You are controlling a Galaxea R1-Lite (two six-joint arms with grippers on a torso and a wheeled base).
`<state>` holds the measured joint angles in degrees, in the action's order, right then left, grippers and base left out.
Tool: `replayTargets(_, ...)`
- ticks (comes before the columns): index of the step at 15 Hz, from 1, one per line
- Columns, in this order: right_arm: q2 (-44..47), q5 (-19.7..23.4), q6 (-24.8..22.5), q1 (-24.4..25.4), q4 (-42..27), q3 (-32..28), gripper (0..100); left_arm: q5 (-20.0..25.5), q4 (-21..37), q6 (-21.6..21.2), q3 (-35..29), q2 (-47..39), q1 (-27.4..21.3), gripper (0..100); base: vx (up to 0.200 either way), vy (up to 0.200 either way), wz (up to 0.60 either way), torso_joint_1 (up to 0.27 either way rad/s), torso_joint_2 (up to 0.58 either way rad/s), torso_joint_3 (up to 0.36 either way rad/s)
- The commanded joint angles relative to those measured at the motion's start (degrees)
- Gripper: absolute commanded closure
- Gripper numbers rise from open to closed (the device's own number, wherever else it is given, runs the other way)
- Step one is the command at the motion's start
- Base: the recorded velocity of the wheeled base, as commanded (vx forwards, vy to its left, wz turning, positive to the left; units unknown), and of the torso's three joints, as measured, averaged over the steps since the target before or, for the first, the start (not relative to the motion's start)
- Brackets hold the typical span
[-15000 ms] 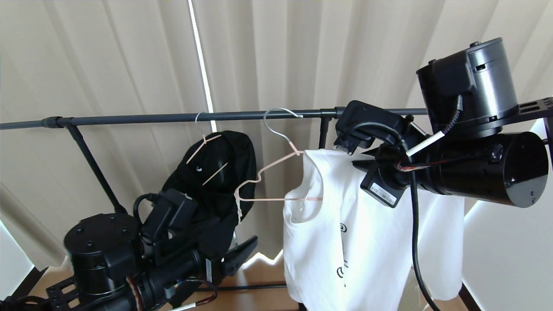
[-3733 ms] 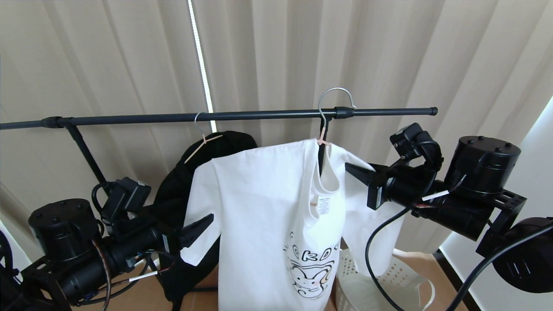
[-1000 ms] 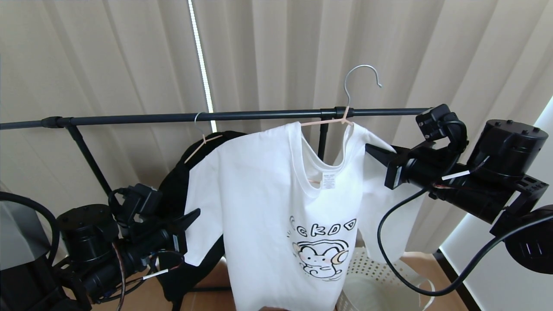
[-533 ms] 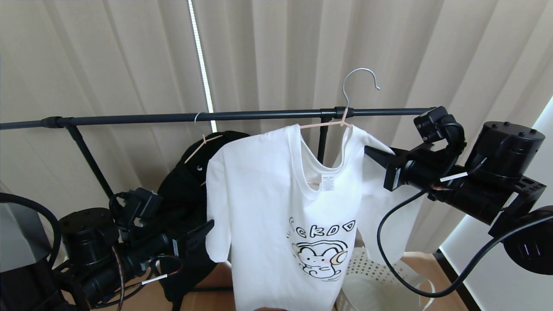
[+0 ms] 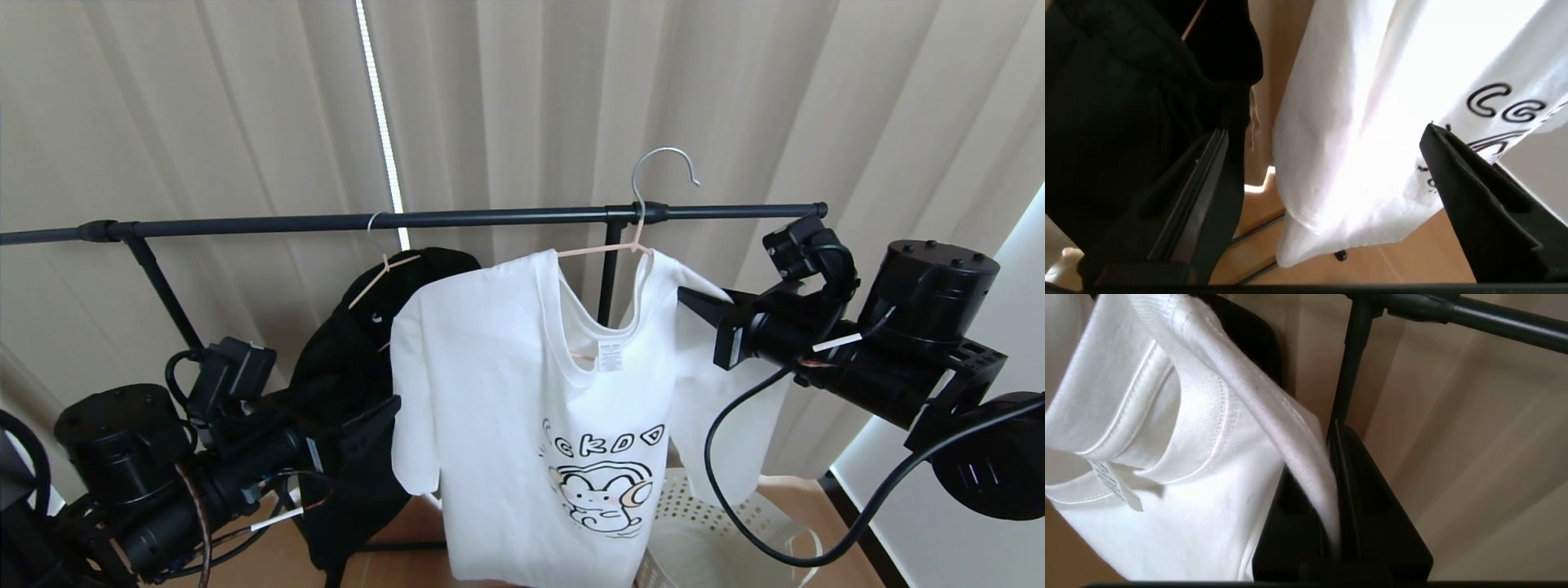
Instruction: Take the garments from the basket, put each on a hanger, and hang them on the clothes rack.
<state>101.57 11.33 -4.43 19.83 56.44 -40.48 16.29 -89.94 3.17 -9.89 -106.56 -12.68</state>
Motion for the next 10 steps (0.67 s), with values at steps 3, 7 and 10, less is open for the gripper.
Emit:
replayTargets(3, 0.1, 0.0, 0.0, 0.7, 0.1, 0.4, 100, -0.7, 7.6, 0.7, -4.4, 13.6, -3.9, 0, 0.000, 0.000, 0.00, 0.000, 0.00, 0.000)
replayTargets(7, 0.7, 0.4, -0.1, 2.4, 0.1, 0.9, 100, -0.6, 36.0, 6.4, -13.0, 27.8, -6.7, 0, 0.000, 0.000, 0.00, 0.000, 0.00, 0.000)
replayTargets(10, 0.9, 0.6, -1.1, 2.8, 0.1, 1.4, 100, -1.1, 48.4, 6.4, -17.5, 30.4, -9.2, 0, 0.000, 0.000, 0.00, 0.000, 0.00, 0.000)
